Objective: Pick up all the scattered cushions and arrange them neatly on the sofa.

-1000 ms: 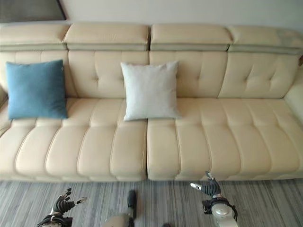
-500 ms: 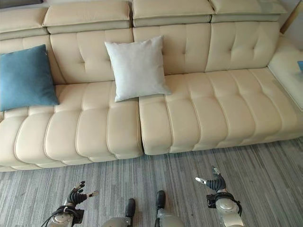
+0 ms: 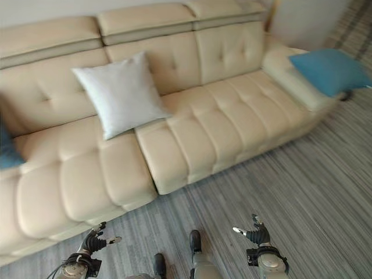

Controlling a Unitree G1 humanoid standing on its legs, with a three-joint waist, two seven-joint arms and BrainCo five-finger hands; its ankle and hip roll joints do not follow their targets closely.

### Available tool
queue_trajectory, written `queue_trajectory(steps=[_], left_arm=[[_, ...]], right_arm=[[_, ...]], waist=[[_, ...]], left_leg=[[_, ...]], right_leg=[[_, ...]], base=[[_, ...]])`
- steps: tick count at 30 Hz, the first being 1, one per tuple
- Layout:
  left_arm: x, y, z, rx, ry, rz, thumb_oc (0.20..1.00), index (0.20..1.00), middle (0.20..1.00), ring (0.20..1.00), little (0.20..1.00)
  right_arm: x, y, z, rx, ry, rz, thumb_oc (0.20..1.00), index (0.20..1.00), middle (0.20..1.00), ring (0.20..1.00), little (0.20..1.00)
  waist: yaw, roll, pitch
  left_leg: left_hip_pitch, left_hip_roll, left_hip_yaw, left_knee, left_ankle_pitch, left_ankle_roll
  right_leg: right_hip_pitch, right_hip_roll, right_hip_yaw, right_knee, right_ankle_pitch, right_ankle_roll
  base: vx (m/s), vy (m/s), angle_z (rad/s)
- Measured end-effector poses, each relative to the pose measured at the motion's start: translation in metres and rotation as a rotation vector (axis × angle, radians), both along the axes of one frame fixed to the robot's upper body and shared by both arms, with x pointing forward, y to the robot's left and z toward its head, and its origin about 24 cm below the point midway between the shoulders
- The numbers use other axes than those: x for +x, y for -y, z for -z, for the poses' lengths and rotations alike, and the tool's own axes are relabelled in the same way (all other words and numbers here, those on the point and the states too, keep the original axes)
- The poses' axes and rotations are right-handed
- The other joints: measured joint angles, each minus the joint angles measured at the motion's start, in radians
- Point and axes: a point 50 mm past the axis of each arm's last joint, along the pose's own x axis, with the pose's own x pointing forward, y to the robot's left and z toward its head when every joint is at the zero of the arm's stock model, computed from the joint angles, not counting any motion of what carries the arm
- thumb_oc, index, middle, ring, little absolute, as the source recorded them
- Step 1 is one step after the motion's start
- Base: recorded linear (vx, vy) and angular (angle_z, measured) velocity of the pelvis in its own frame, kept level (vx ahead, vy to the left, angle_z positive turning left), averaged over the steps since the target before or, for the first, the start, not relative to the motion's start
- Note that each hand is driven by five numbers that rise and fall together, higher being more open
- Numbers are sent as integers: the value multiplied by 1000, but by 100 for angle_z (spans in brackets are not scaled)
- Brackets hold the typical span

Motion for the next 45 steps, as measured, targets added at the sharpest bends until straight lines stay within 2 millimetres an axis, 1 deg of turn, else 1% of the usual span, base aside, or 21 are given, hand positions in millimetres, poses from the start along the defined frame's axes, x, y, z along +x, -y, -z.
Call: queue_trajectory(steps=[1, 3, 4, 5, 7, 10, 11, 13, 15, 17, 20, 23, 26, 28, 29, 31, 33, 37, 39, 42, 45], left_arm=[[-8, -7, 0, 18, -21, 0, 1000, 1000, 1000, 1000, 1000], [-10, -7, 1, 12, -20, -20, 1000, 1000, 1000, 1000, 1000], [-7, -8, -1, 12, -4, -26, 1000, 1000, 1000, 1000, 1000], [-7, -10, -2, 11, 1, -35, 1000, 1000, 1000, 1000, 1000], [-7, -9, 1, 9, -14, -36, 1000, 1000, 1000, 1000, 1000], [-4, -3, 4, -6, -25, -21, 1000, 1000, 1000, 1000, 1000], [8, -8, -3, 21, -4, -1, 1000, 1000, 1000, 1000, 1000], [11, 5, 1, -4, -11, 38, 1000, 1000, 1000, 1000, 1000], [12, 16, 2, -37, 5, 43, 1000, 1000, 1000, 1000, 1000], [9, 18, 4, -46, -4, 40, 1000, 1000, 1000, 1000, 1000], [9, 19, 5, -51, -12, 49, 1000, 1000, 1000, 1000, 1000], [4, 18, 7, -55, -28, 38, 1000, 1000, 1000, 1000, 1000], [-3, 17, 9, -55, -46, 32, 1000, 1000, 1000, 1000, 1000], [-4, 17, 10, -56, -50, 31, 1000, 1000, 1000, 1000, 1000], [-7, 12, 10, -42, -60, 29, 1000, 1000, 1000, 1000, 1000], [0, 8, 4, -32, -31, 29, 1000, 1000, 1000, 1000, 1000], [9, 7, -2, -34, 5, 29, 1000, 1000, 1000, 1000, 1000], [19, -1, -9, -3, 28, 34, 1000, 1000, 1000, 1000, 1000], [15, -3, -6, -1, 12, 19, 1000, 1000, 1000, 1000, 1000], [3, -6, 4, -2, -53, -10, 1000, 1000, 1000, 1000, 1000], [-1, -3, 7, -10, -58, -22, 1000, 1000, 1000, 1000, 1000]], right_arm=[[1, -7, 2, 10, -8, -21, 1000, 1000, 1000, 1000, 1000], [5, -12, 1, -3, -9, -57, 1000, 1000, 1000, 1000, 1000], [7, -15, 0, -7, -2, -86, 1000, 1000, 1000, 1000, 1000], [7, -19, 1, -3, -7, -102, 1000, 1000, 1000, 1000, 1000], [-5, -16, 7, -3, -45, -87, 1000, 1000, 1000, 1000, 1000], [-3, -7, 4, -32, -44, -81, 1000, 1000, 1000, 1000, 1000], [-1, -9, 3, -20, -29, -60, 1000, 1000, 1000, 1000, 1000], [3, -1, -1, -47, -20, -55, 1000, 1000, 1000, 1000, 1000], [12, 3, -8, -57, 17, -42, 1000, 1000, 1000, 1000, 1000], [14, 3, -9, -57, 20, -42, 1000, 1000, 1000, 1000, 1000], [23, 4, -11, -67, 27, -36, 1000, 1000, 1000, 1000, 1000], [22, 2, -9, -63, 18, -33, 1000, 1000, 1000, 1000, 1000], [21, 4, -9, -71, 15, -29, 1000, 1000, 1000, 1000, 1000], [21, 4, -9, -71, 14, -32, 1000, 1000, 1000, 1000, 1000], [16, 1, -5, -59, -1, -33, 1000, 1000, 1000, 1000, 1000], [13, -3, -2, -44, -10, -49, 1000, 1000, 1000, 1000, 1000], [14, 1, -6, -53, 1, -59, 1000, 1000, 1000, 1000, 1000], [11, -9, -6, -20, 14, -82, 1000, 1000, 1000, 1000, 1000], [21, -19, -12, -12, 53, -126, 1000, 1000, 1000, 1000, 1000], [38, -22, -25, -12, 122, -142, 1000, 1000, 1000, 1000, 1000], [26, -19, -16, -17, 71, -118, 1000, 1000, 1000, 1000, 1000]], waist=[[9, -21, -13], [21, 17, -22], [23, 30, -30], [25, 30, -30], [19, -5, -50], [21, 31, -42], [23, 4, -24], [42, 4, -13], [40, 6, 7], [43, 7, 12], [66, 21, 28], [111, 38, 32], [75, 38, 32], [79, 53, 25], [86, 75, 9], [88, 45, 0], [86, 51, -2], [99, 44, 6], [95, 46, 19], [83, 26, 58], [68, 2, 77]], left_leg=[[23, -5, 70, -10, -6, 10], [20, 65, 173, -8, -20, 10], [12, 96, 180, 4, -31, -15], [9, 100, 187, 20, -51, -53], [9, 85, 165, 56, -74, -60], [-52, 147, 51, 245, -103, -128], [-239, 179, -83, 594, -78, -115], [-336, 151, -223, 660, -94, -113], [-342, 41, -333, 440, -99, -120], [-311, -11, -344, 278, -76, -110], [-296, -107, -392, 95, -7, -95], [-325, -108, -431, 102, 52, -70], [-312, -141, -433, 99, 91, -21], [-268, -113, -409, 76, 102, 2], [-226, -68, -390, 50, 145, 84], [-197, -73, -363, 41, 123, 110], [-194, -91, -346, 51, 99, 139], [-166, -99, -344, 49, 86, 94], [-161, -88, -346, 52, 34, 83], [-161, -78, -317, 74, 8, 77], [-115, -90, -335, 127, -58, 69]], right_leg=[[0, -13, -28, -8, -14, -37], [4, -38, -308, 36, -84, -100], [-1, -63, -431, 106, -120, -83], [-2, -92, -472, 163, -149, -68], [61, -108, -386, 116, -121, -84], [73, -20, -329, 126, -174, -147], [49, -15, -284, 170, -193, -234], [52, 0, -264, 147, -154, -235], [82, 26, -206, 73, -149, -181], [137, 47, -199, 0, -98, -193], [230, 105, -117, -108, -101, -131], [288, 169, 19, -135, -96, -159], [337, 181, 60, -142, -99, -162], [356, 211, 76, -110, -119, -133], [362, 242, 74, -52, -188, -82], [303, 184, 16, 92, -299, -54], [254, 65, -47, 192, -338, -11], [150, -80, -87, 340, -351, 21], [36, -102, -141, 331, -350, 18], [-130, -104, -200, 178, -232, 40], [-178, -106, -198, -21, -96, 42]], base=[[-36, -88, -157], [172, -178, -148], [243, -186, -111], [143, -157, -87], [210, -272, -40], [108, -218, -18], [73, -64, -21], [221, -22, -42], [221, 31, -46], [299, 72, -55], [310, 120, -115], [347, 193, -153], [261, 192, -70], [237, 162, -94], [240, 151, -93], [151, 108, -72], [89, 59, -29], [191, 61, 5], [348, -42, -29], [338, -101, -23], [414, -134, 32]])
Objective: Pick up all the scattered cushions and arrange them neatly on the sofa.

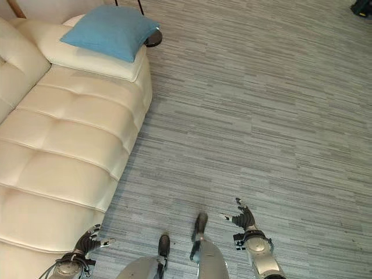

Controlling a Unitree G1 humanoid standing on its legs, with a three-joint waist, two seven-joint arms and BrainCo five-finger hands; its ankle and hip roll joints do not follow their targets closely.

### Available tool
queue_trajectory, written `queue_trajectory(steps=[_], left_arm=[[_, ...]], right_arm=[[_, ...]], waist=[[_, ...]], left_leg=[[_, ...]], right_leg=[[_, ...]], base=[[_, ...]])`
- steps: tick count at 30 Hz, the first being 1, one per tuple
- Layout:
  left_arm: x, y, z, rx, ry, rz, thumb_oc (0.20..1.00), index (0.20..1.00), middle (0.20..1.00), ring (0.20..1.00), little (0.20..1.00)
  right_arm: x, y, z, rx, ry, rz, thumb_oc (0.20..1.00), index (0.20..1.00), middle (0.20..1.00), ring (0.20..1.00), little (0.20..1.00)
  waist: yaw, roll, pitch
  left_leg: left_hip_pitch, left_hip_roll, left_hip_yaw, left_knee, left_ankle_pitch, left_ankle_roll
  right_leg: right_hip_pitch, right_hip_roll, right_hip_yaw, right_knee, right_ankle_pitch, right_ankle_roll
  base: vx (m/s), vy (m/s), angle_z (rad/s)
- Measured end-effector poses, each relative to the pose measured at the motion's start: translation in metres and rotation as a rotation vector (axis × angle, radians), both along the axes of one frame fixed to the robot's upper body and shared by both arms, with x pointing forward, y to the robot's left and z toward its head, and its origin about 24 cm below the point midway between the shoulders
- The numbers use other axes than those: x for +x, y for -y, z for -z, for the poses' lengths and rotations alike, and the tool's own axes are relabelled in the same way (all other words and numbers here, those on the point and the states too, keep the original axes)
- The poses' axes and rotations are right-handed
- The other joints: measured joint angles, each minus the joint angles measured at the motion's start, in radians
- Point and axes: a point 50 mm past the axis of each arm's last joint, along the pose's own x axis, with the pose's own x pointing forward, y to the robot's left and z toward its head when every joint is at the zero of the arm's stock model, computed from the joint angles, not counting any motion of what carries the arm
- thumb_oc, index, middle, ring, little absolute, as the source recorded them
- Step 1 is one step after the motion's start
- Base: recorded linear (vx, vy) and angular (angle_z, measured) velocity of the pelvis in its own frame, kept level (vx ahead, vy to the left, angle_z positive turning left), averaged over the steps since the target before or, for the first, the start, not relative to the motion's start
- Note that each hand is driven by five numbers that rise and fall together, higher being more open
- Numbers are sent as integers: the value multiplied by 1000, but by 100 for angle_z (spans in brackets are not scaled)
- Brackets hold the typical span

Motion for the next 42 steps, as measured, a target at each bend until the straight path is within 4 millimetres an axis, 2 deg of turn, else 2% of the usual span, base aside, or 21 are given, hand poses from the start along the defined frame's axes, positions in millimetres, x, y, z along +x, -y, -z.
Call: queue_trajectory(steps=[4, 5, 7, 10, 12, 16, 18, 20, 22, 23, 24, 26, 28, 30, 33, 34, 36, 38, 39, 40, 42], left_arm=[[-4, 5, 2, -5, 1, 3, 1000, 1000, 1000, 1000, 1000], [-4, 8, 2, -12, 1, 8, 1000, 1000, 1000, 1000, 1000], [-3, 9, 2, -15, 4, 11, 1000, 1000, 1000, 1000, 1000], [2, 11, -1, -25, 25, 20, 1000, 1000, 1000, 1000, 1000], [5, 12, -4, -29, 42, 28, 1000, 1000, 1000, 1000, 1000], [20, 17, -11, -40, 95, 47, 1000, 1000, 1000, 1000, 1000], [19, 18, -9, -43, 85, 43, 1000, 1000, 1000, 1000, 1000], [17, 18, -7, -48, 72, 40, 1000, 1000, 1000, 1000, 1000], [5, 15, -1, -42, 28, 21, 1000, 1000, 1000, 1000, 1000], [-16, 14, 7, -47, -19, 8, 1000, 1000, 1000, 1000, 1000], [-14, 13, 6, -43, -18, 9, 1000, 1000, 1000, 1000, 1000], [-15, 12, 6, -43, -20, 6, 1000, 1000, 1000, 1000, 1000], [-7, 6, -1, -21, 8, 25, 1000, 1000, 1000, 1000, 1000], [9, 0, -12, 6, 58, 38, 1000, 1000, 1000, 1000, 1000], [21, -2, -19, 12, 101, 44, 1000, 1000, 1000, 1000, 1000], [24, -4, -22, 5, 123, 13, 1000, 1000, 1000, 1000, 1000], [25, -8, -20, 12, 111, -26, 1000, 1000, 1000, 1000, 1000], [27, -2, -18, -7, 117, -36, 1000, 1000, 1000, 1000, 1000], [27, 0, -18, -12, 121, -33, 1000, 1000, 1000, 1000, 1000], [32, 6, -21, -19, 139, -16, 1000, 1000, 1000, 1000, 1000], [36, 13, -26, -27, 170, 22, 1000, 1000, 1000, 1000, 1000]], right_arm=[[-13, 1, 7, 7, -34, 14, 1000, 1000, 1000, 1000, 1000], [-16, 4, 7, 19, -31, 34, 1000, 1000, 1000, 1000, 1000], [-4, 4, 0, 28, 11, 36, 1000, 1000, 1000, 1000, 1000], [-3, 7, 0, 18, 13, 47, 1000, 1000, 1000, 1000, 1000], [-2, 8, -2, 15, 19, 50, 1000, 1000, 1000, 1000, 1000], [0, 21, -6, -17, 25, 77, 1000, 1000, 1000, 1000, 1000], [-2, 23, -3, -25, 8, 88, 1000, 1000, 1000, 1000, 1000], [-5, 25, 0, -31, -13, 99, 1000, 1000, 1000, 1000, 1000], [-3, 24, 1, -30, -15, 102, 1000, 1000, 1000, 1000, 1000], [-14, 23, 5, -24, -34, 104, 1000, 1000, 1000, 1000, 1000], [-19, 23, 8, -23, -46, 103, 1000, 1000, 1000, 1000, 1000], [-23, 19, 8, -12, -48, 91, 1000, 1000, 1000, 1000, 1000], [-26, 13, 7, 0, -42, 65, 1000, 1000, 1000, 1000, 1000], [-24, 10, 7, 13, -34, 60, 1000, 1000, 1000, 1000, 1000], [-7, 3, -3, 27, 21, 25, 1000, 1000, 1000, 1000, 1000], [-3, 0, -5, 19, 29, -5, 1000, 1000, 1000, 1000, 1000], [2, -1, -10, 16, 49, -8, 1000, 1000, 1000, 1000, 1000], [-9, 5, 0, 8, -8, 23, 1000, 1000, 1000, 1000, 1000], [-13, 7, 2, 4, -18, 33, 1000, 1000, 1000, 1000, 1000], [-22, 8, 6, 10, -37, 56, 1000, 1000, 1000, 1000, 1000], [-25, 5, 9, 20, -51, 47, 1000, 1000, 1000, 1000, 1000]], waist=[[-7, -1, -30], [-21, 12, -42], [-20, 24, -43], [-18, 28, -43], [-10, 23, -49], [-18, 26, -42], [-11, 35, -37], [19, 44, -33], [34, 54, -34], [44, 73, -54], [25, 59, -60], [40, 56, -63], [8, 31, -75], [5, 18, -71], [7, 49, -27], [11, 19, -12], [-2, 19, 39], [-19, 19, 50], [-30, 31, 55], [-40, 40, 60], [-38, 36, 57]], left_leg=[[69, 5, -107, -47, -29, -36], [55, 29, -136, 21, -51, -102], [-25, 66, -92, 241, -68, -135], [-117, 126, 3, 507, -70, -137], [-129, 141, 7, 447, -91, -136], [-205, 97, -2, 148, -61, -157], [-250, 67, 17, 79, -19, -166], [-268, 70, 24, -3, 57, -167], [-258, 74, 39, 6, 97, -143], [-186, 97, 40, -9, 134, -106], [-160, 77, 43, 2, 157, -58], [-94, 69, 54, -24, 164, -42], [-44, 16, 19, -44, 136, -16], [-33, -6, 15, -42, 104, -2], [-1, -8, -5, -36, 21, -28], [-30, -10, 30, 20, -50, -47], [-48, -26, 30, 113, -100, -26], [-20, -38, 14, 125, -163, -66], [-18, -46, -16, 150, -176, -56], [11, -62, -71, 172, -194, -23], [86, -59, -73, 136, -196, -26]], right_leg=[[79, 6, 3, 96, 40, -47], [162, 31, -51, 32, 125, -131], [200, 65, -76, 36, 106, -223], [280, 114, -56, 5, 32, -258], [316, 132, -58, -11, 33, -270], [364, 146, -56, -65, 18, -251], [428, 164, -55, -135, -15, -207], [461, 187, -47, -151, 3, -218], [512, 198, -11, -145, -55, -179], [546, 205, 18, -75, -111, -163], [545, 180, 20, -9, -148, -158], [402, 81, -20, 391, -223, -72], [326, -3, 14, 581, -232, -47], [236, -57, 32, 664, -232, -47], [67, -11, -26, 463, -207, -85], [-9, -5, -43, 403, -167, -86], [-76, 18, -82, 231, -80, -56], [-101, 29, -101, 66, -5, -55], [-89, 31, -101, 48, 6, -49], [-100, 26, -86, 108, 12, -67], [-68, 66, -108, 141, 78, -206]], base=[[407, -241, 82], [327, -242, 108], [328, -219, 50], [227, -94, -6], [267, 5, -23], [277, 65, 0], [256, 64, 3], [364, 172, -33], [490, 294, -58], [331, 266, -47], [434, 350, -57], [241, 178, -29], [323, 181, 29], [329, 98, 24], [405, -6, 4], [411, -77, 12], [488, -127, 42], [549, -199, 74], [405, -172, 113], [212, -130, 118], [313, -250, 93]])
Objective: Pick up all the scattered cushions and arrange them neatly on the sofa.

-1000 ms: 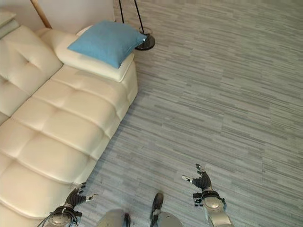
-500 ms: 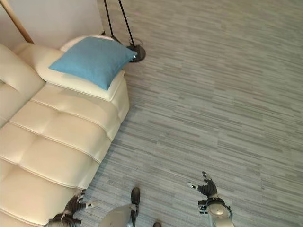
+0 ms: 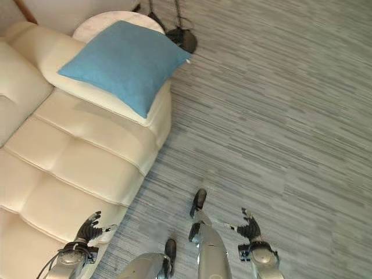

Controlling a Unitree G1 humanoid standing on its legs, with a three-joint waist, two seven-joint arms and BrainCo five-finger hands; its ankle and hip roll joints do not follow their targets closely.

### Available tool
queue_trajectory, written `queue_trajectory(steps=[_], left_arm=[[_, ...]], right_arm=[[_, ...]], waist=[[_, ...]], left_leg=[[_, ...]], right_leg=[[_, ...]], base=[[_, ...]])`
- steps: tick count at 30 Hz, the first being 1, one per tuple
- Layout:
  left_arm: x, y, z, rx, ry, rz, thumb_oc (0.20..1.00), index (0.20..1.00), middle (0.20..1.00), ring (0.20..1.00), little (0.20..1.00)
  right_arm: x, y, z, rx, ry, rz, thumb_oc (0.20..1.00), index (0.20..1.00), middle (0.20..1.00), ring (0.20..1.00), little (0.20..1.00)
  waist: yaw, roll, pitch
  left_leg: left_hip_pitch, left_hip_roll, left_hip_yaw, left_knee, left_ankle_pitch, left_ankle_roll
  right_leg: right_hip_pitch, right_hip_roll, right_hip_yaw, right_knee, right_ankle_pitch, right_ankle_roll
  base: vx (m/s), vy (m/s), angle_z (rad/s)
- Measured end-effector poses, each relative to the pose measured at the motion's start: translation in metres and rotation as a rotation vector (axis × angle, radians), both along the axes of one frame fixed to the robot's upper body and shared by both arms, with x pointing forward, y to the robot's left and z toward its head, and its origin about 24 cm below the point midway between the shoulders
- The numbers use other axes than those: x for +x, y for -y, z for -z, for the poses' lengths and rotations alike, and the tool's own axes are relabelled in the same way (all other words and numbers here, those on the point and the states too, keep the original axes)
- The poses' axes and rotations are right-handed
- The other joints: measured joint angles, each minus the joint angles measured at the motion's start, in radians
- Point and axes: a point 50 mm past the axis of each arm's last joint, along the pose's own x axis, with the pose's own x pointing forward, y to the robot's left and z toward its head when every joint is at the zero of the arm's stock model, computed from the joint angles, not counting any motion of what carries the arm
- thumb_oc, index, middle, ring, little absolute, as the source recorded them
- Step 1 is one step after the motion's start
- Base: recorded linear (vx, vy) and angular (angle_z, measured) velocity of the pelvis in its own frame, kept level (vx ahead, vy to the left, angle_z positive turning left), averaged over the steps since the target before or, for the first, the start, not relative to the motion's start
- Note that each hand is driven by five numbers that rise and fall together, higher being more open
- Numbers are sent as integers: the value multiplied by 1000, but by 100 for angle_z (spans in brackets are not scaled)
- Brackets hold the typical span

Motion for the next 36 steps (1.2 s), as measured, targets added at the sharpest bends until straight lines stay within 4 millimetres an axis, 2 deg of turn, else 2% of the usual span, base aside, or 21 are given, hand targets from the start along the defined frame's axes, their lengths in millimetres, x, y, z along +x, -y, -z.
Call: queue_trajectory(steps=[1, 2, 4, 5, 8, 11, 14, 16, 17, 18, 19, 20, 21, 22, 24, 25, 27, 30, 32, 34, 36], left_arm=[[-3, 0, 1, 0, -7, -1, 1000, 1000, 1000, 1000, 1000], [-3, 0, 1, -2, -6, -2, 1000, 1000, 1000, 1000, 1000], [11, 5, -10, -38, 66, 2, 1000, 1000, 1000, 1000, 1000], [16, 1, -18, -25, 102, 7, 1000, 1000, 1000, 1000, 1000], [24, -11, -25, 2, 118, -22, 1000, 1000, 1000, 1000, 1000], [34, -13, -32, 4, 156, -32, 1000, 1000, 1000, 1000, 1000], [39, -7, -33, -10, 172, -25, 1000, 1000, 1000, 1000, 1000], [34, -8, -28, -10, 149, -32, 1000, 1000, 1000, 1000, 1000], [26, -10, -20, -10, 110, -47, 1000, 1000, 1000, 1000, 1000], [14, -10, -12, -15, 76, -58, 1000, 1000, 1000, 1000, 1000], [-15, -14, 9, -30, -31, -118, 1000, 1000, 1000, 1000, 1000], [-24, -12, 13, -46, -49, -133, 1000, 1000, 1000, 1000, 1000], [-32, -14, 16, -41, -68, -135, 1000, 1000, 1000, 1000, 1000], [-34, -22, 13, -22, -68, -138, 1000, 1000, 1000, 1000, 1000], [-35, -24, 13, -15, -75, -138, 1000, 1000, 1000, 1000, 1000], [-35, -23, 14, -23, -77, -135, 1000, 1000, 1000, 1000, 1000], [-33, -22, 15, -26, -79, -136, 1000, 1000, 1000, 1000, 1000], [-31, -17, 24, -46, -113, -157, 1000, 1000, 1000, 1000, 1000], [-31, -19, 22, -40, -107, -154, 1000, 1000, 1000, 1000, 1000], [-50, -22, 28, -36, -149, -172, 1000, 1000, 1000, 1000, 1000], [-57, -16, 32, -54, -166, -178, 1000, 1000, 1000, 1000, 1000]], right_arm=[[4, 0, -2, -3, 10, -1, 1000, 1000, 1000, 1000, 1000], [9, 2, -6, -9, 28, -7, 1000, 1000, 1000, 1000, 1000], [37, 3, -25, -33, 120, -33, 1000, 1000, 1000, 1000, 1000], [48, 0, -32, -29, 152, -41, 1000, 1000, 1000, 1000, 1000], [68, -4, -50, -34, 243, -53, 1000, 1000, 1000, 1000, 1000], [72, -3, -56, -46, 270, -49, 1000, 1000, 1000, 1000, 1000], [68, 3, -50, -61, 236, -37, 1000, 1000, 1000, 1000, 1000], [60, 6, -41, -64, 193, -25, 1000, 1000, 1000, 1000, 1000], [50, 9, -34, -68, 158, -15, 1000, 1000, 1000, 1000, 1000], [50, 11, -34, -72, 158, -16, 1000, 1000, 1000, 1000, 1000], [44, 7, -30, -64, 136, -27, 1000, 1000, 1000, 1000, 1000], [38, 9, -28, -71, 124, -30, 1000, 1000, 1000, 1000, 1000], [32, 9, -24, -81, 103, -39, 1000, 1000, 1000, 1000, 1000], [24, 7, -18, -76, 74, -43, 1000, 1000, 1000, 1000, 1000], [23, 6, -16, -73, 63, -52, 1000, 1000, 1000, 1000, 1000], [20, 7, -13, -77, 49, -55, 1000, 1000, 1000, 1000, 1000], [19, 7, -12, -78, 41, -54, 1000, 1000, 1000, 1000, 1000], [14, 15, -7, -97, 6, -35, 1000, 1000, 1000, 1000, 1000], [5, 13, -1, -86, -31, -22, 1000, 1000, 1000, 1000, 1000], [5, 11, 0, -75, -33, -14, 1000, 1000, 1000, 1000, 1000], [8, 18, -3, -77, -17, 23, 1000, 1000, 1000, 1000, 1000]], waist=[[3, -2, -2], [4, -3, -2], [24, 38, 3], [60, 38, 4], [82, 17, 9], [57, -7, 21], [40, -10, 24], [45, -4, 22], [56, 10, 13], [73, 55, -13], [71, 65, -50], [58, 58, -61], [56, 50, -104], [63, 12, -155], [58, 6, -166], [59, 28, -181], [59, 33, -196], [29, 52, -178], [9, 24, -149], [21, -11, -138], [43, -1, -128]], left_leg=[[27, -1, 2, -2, -8, -13], [43, -8, 5, 32, -23, -39], [-242, 67, 67, 571, 10, -63], [-330, 116, 60, 700, -3, -55], [-437, 215, -24, 670, -1, -65], [-455, 244, -29, 465, 12, -87], [-452, 179, 18, 221, 57, -130], [-437, 145, 90, 126, 129, -113], [-399, 133, 135, 47, 219, -99], [-367, 152, 136, 25, 321, -85], [-269, 132, 125, -21, 283, -14], [-195, 104, 117, -76, 302, 7], [-168, 81, 114, -117, 295, -6], [-133, 38, 99, -146, 275, 1], [-74, 8, 69, -180, 271, 6], [-59, 7, 39, -203, 269, 2], [-41, 12, 28, -222, 269, -4], [-39, 3, -58, -213, 222, -15], [-9, -8, -82, -226, 254, -47], [24, -23, -79, -232, 252, -13], [46, -18, -134, -237, 240, -41]], right_leg=[[15, 22, -12, 10, 33, -51], [59, 36, -22, -13, 58, -176], [73, 89, 0, 9, 14, -182], [89, 131, 15, 16, -14, -194], [137, 175, 73, 94, -115, -211], [201, 137, 87, 118, -184, -178], [298, 89, 90, 69, -203, -142], [387, 78, 78, 23, -211, -118], [463, 87, 84, -7, -231, -75], [485, 115, 80, 12, -253, -39], [521, 92, 82, 97, -312, 17], [467, 42, 77, 270, -322, 89], [409, 4, 82, 387, -339, 143], [328, -41, 118, 445, -351, 170], [297, -22, 196, 401, -363, 159], [275, 23, 247, 312, -358, 143], [239, 74, 277, 155, -301, 111], [199, 102, 356, -69, -161, 148], [181, 77, 345, -118, -97, 130], [193, 54, 306, -118, -39, 101], [252, 65, 283, -156, 7, 86]], base=[[276, -239, 66], [213, -228, 47], [197, -168, 2], [282, -165, -60], [269, -83, -59], [251, 4, -17], [233, 41, 10], [204, 65, 10], [384, 187, -31], [530, 277, -59], [397, 202, -51], [293, 136, 1], [281, 49, 43], [355, 36, 61], [216, -41, 54], [151, -77, 55], [298, -154, 54], [244, -142, 99], [146, -106, 102], [205, -237, 40], [84, -204, 61]])
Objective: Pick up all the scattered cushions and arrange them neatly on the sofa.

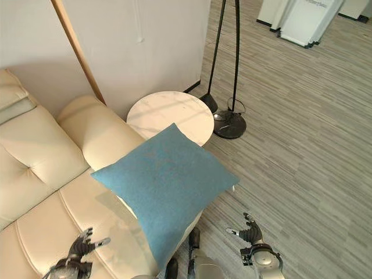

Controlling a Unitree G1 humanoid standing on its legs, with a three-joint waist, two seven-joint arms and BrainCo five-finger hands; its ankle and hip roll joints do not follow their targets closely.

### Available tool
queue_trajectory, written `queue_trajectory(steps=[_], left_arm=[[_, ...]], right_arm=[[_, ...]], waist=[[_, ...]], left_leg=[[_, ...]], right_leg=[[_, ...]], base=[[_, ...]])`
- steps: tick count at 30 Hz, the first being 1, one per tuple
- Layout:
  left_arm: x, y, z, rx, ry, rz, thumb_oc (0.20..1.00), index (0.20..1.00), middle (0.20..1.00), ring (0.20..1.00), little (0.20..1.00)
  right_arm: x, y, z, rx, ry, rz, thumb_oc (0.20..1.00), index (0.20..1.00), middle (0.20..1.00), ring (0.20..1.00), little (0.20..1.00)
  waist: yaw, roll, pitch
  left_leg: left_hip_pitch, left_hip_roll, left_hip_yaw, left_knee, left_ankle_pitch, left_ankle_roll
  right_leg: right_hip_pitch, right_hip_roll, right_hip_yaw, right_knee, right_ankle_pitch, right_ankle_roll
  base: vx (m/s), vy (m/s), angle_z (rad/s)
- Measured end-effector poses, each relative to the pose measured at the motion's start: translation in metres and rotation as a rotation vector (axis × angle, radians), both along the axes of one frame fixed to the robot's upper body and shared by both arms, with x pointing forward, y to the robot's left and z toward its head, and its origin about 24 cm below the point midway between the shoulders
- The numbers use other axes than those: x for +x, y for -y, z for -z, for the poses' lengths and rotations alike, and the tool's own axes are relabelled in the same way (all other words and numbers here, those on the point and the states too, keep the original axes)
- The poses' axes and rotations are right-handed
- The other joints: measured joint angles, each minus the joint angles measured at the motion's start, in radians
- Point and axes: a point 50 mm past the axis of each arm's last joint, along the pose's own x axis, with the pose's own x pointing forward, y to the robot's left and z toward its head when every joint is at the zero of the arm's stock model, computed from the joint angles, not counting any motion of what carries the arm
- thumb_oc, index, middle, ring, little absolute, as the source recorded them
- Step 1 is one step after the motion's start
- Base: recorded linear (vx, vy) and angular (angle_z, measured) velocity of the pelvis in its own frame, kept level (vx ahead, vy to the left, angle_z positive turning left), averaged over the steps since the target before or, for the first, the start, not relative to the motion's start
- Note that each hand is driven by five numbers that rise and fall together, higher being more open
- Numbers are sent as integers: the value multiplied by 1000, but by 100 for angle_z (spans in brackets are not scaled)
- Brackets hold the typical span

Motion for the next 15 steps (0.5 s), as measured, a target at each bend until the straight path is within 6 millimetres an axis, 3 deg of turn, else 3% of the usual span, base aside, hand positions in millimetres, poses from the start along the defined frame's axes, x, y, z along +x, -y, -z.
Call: queue_trajectory(steps=[1, 2, 3, 6, 7, 10, 11, 13, 15], left_arm=[[7, 5, -1, -16, 20, 7, 1000, 1000, 1000, 1000, 1000], [18, 9, -5, -24, 53, 21, 1000, 1000, 1000, 1000, 1000], [29, 12, -9, -31, 87, 30, 1000, 1000, 1000, 1000, 1000], [42, 12, -18, -37, 144, 34, 1000, 1000, 1000, 1000, 1000], [43, 12, -19, -35, 148, 37, 1000, 1000, 1000, 1000, 1000], [34, 7, -17, -30, 131, 18, 1000, 1000, 1000, 1000, 1000], [31, 4, -17, -22, 126, 7, 1000, 1000, 1000, 1000, 1000], [28, 1, -18, -20, 133, -4, 1000, 1000, 1000, 1000, 1000], [26, 2, -18, -26, 136, -11, 1000, 1000, 1000, 1000, 1000]], right_arm=[[-3, 4, 0, -4, -3, 20, 1000, 1000, 1000, 1000, 1000], [-4, 8, -1, -6, 4, 33, 1000, 1000, 1000, 1000, 1000], [-4, 13, -3, -12, 11, 45, 1000, 1000, 1000, 1000, 1000], [19, 19, -19, -42, 81, 47, 1000, 1000, 1000, 1000, 1000], [32, 18, -28, -40, 133, 51, 1000, 1000, 1000, 1000, 1000], [37, 23, -35, -45, 169, 72, 1000, 1000, 1000, 1000, 1000], [36, 23, -34, -43, 168, 72, 1000, 1000, 1000, 1000, 1000], [29, 23, -30, -44, 152, 74, 1000, 1000, 1000, 1000, 1000], [17, 28, -24, -50, 118, 101, 1000, 1000, 1000, 1000, 1000]], waist=[[-13, 1, 0], [-20, -17, 5], [-23, -29, 12], [-7, -38, 21], [-1, -45, 23], [-6, -26, 21], [-6, -31, 24], [-12, -36, 24], [-13, -38, 23]], left_leg=[[-26, -8, -35, 57, -11, -48], [-78, -32, -17, 154, -7, -57], [-122, -41, 33, 238, -12, -57], [-177, -16, 100, 304, -38, -49], [-158, -1, 116, 250, -67, -31], [-71, 38, 113, 46, -51, -35], [-67, 49, 113, 38, -15, -11], [-53, 64, 124, 9, 4, 1], [-37, 73, 124, -18, 0, 13]], right_leg=[[46, 0, -8, -58, 12, -20], [70, -20, -21, -92, 45, -46], [73, -30, -23, -99, 80, -73], [93, -12, -38, -126, 91, -127], [107, -4, -41, -141, 90, -135], [121, 37, -41, -142, 99, -108], [123, 48, -39, -142, 99, -104], [126, 51, -47, -142, 76, -61], [137, 44, -100, -141, 73, -36]], base=[[25, -98, 133], [49, -99, 158], [57, -78, 131], [142, -101, 67], [140, -60, 29], [77, -30, -12], [76, -7, -29], [75, 1, -12], [48, -6, 0]])
